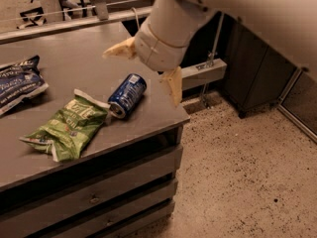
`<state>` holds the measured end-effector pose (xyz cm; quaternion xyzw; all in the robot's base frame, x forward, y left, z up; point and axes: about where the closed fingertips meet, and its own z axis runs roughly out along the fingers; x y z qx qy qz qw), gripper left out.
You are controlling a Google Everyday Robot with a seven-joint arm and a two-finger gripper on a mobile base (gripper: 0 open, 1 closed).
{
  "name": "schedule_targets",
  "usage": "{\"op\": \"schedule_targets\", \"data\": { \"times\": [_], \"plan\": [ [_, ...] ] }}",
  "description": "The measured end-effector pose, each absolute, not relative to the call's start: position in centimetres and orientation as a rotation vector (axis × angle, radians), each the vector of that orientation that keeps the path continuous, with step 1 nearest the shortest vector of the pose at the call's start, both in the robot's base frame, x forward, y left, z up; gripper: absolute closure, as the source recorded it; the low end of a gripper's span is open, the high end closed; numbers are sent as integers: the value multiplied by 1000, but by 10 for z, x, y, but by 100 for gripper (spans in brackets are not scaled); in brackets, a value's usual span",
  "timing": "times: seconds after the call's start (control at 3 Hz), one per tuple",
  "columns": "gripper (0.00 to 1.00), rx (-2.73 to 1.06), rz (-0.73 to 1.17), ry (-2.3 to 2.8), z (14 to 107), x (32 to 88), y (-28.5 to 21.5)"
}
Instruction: Knock pepsi can over
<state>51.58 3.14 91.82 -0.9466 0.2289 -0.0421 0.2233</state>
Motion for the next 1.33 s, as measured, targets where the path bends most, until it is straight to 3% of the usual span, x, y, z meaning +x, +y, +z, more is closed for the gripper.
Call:
{"op": "schedule_targets", "data": {
  "times": [0.33, 1.33],
  "plan": [
    [0, -2461, -207, 597, 937, 487, 4],
    [0, -2310, -295, 647, 959, 510, -36]
  ]
}}
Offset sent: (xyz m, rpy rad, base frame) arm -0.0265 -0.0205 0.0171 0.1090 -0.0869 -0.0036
